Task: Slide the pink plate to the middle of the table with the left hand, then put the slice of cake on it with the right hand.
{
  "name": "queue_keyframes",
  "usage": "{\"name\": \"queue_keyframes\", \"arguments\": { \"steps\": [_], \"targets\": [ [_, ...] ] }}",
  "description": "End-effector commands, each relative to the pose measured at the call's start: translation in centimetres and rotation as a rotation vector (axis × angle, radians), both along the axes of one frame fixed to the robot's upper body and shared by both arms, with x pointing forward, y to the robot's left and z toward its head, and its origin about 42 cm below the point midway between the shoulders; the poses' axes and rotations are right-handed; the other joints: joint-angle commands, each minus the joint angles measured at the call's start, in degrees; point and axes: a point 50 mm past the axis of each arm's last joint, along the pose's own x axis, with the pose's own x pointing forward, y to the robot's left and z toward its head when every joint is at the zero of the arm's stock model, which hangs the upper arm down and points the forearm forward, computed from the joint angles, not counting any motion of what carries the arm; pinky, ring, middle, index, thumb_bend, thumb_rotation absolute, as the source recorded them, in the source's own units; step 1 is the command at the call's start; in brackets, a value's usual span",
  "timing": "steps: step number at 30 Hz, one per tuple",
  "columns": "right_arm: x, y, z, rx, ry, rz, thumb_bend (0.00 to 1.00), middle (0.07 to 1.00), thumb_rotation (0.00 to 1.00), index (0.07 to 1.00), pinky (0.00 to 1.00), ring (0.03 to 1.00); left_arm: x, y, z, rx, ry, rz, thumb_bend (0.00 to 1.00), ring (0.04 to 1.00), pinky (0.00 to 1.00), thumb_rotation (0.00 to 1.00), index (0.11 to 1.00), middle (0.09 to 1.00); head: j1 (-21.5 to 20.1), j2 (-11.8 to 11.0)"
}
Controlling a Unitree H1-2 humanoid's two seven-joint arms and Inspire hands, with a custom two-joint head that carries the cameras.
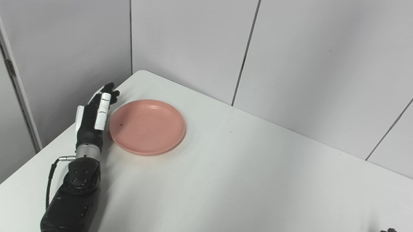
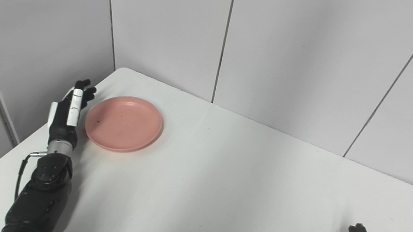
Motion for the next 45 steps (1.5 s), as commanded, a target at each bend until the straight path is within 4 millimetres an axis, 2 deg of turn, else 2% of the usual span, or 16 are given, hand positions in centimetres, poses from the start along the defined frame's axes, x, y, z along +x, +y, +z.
{"name": "queue_keyframes", "arguments": {
  "steps": [1,5,8,17,23,27,33,37,45],
  "targets": [
    [-0.7,-0.4,-0.4,0.005,-0.017,-0.016,0.27,1.0,1.0,1.0,1.0,1.0,1.0,0.4,2.1,0.063,-0.031,-0.02,0.84,0.883,0.96,1.0,0.851,0.851,0.08,0.01],
    [-0.6,-0.5,-0.4,0.003,-0.015,-0.016,0.27,1.0,1.0,1.0,1.0,1.0,1.3,-0.2,1.5,0.067,0.019,-0.066,0.85,0.943,1.0,1.0,0.895,0.903,0.15,0.13],
    [-0.6,-0.5,-0.3,0.001,-0.014,-0.017,0.28,1.0,1.0,1.0,1.0,1.0,1.7,-0.7,1.1,0.077,0.035,-0.097,0.83,0.966,1.0,1.0,0.923,0.935,0.32,0.15],
    [-0.6,-0.5,-0.2,-0.002,-0.01,-0.023,0.27,1.0,1.0,1.0,1.0,1.0,2.3,-1.8,0.4,0.048,0.053,-0.143,0.85,0.995,1.0,1.0,0.947,0.957,0.27,0.32],
    [-0.6,-0.4,-0.3,0.002,-0.015,-0.017,0.27,1.0,1.0,1.0,1.0,1.0,2.4,-3.0,0.8,-0.058,0.011,-0.249,0.88,0.979,1.0,1.0,0.937,0.927,-0.44,0.74],
    [-0.7,-0.2,-0.2,0.003,-0.016,-0.015,0.26,1.0,1.0,1.0,1.0,1.0,2.7,-4.4,1.1,-0.117,-0.02,-0.328,0.87,0.942,0.99,1.0,0.899,0.892,-0.96,1.02],
    [-0.8,0.1,-0.1,-0.003,-0.023,-0.02,0.24,1.0,1.0,1.0,1.0,1.0,2.9,-6.5,0.9,-0.19,-0.034,-0.43,0.88,0.888,0.91,1.0,0.871,0.865,-1.61,1.15],
    [-0.7,0.3,-0.1,0.009,-0.021,-0.017,0.24,1.0,1.0,1.0,1.0,1.0,3.1,-7.9,0.7,-0.229,-0.036,-0.448,0.89,0.832,0.83,1.0,0.812,0.809,-2.18,1.3],
    [-0.7,0.8,0.0,0.016,-0.032,-0.019,0.24,1.0,1.0,1.0,1.0,1.0,3.1,-10.3,0.5,-0.265,-0.03,-0.493,0.88,0.815,0.82,1.0,0.797,0.795,-4.58,2.07]
  ]
}}
